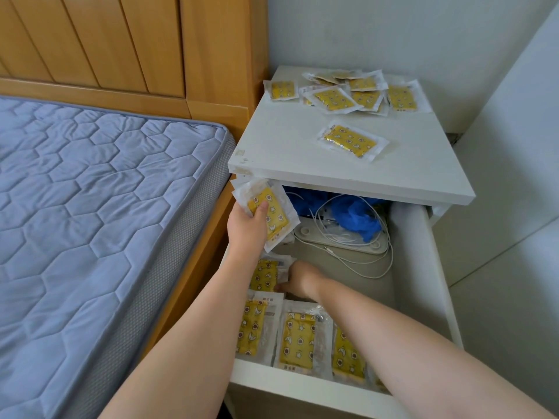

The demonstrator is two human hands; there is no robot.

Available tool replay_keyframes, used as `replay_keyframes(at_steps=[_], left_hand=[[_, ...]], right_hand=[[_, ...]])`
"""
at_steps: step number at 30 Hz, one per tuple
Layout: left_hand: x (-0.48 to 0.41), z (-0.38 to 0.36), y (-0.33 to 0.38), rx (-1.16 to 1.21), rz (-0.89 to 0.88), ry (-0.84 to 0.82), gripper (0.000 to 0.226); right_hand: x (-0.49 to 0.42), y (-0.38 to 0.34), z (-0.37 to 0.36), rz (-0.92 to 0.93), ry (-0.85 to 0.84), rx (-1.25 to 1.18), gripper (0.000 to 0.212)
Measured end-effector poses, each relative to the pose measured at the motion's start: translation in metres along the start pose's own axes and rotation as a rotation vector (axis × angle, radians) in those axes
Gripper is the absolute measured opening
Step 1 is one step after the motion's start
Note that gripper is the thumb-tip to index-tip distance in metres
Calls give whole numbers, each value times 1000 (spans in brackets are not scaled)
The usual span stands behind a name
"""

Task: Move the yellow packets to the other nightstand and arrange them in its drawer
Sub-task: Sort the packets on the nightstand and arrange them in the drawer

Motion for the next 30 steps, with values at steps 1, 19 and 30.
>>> replay_keyframes(at_steps=[1, 19, 30], left_hand=[[0, 0, 0, -10, 3, -4, 29], [11, -32, -21, -106, 267, -457, 25], [-6, -28, -68, -782, 264, -503, 38]], right_hand=[[2, 1, 2, 16, -3, -4, 46], [71, 38, 62, 405, 152, -1058, 4], [53, 92, 41, -155, -69, -1310, 23]])
Point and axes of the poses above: each hand's wrist, its own x-axis away from the middle knuckle, its own z-axis out of the back of the hand, y = z × x, the point moved 3 cm from there along -x, towards the middle knuckle, and after that the axes turned 15 degrees about -y, right-handed, at the moved point
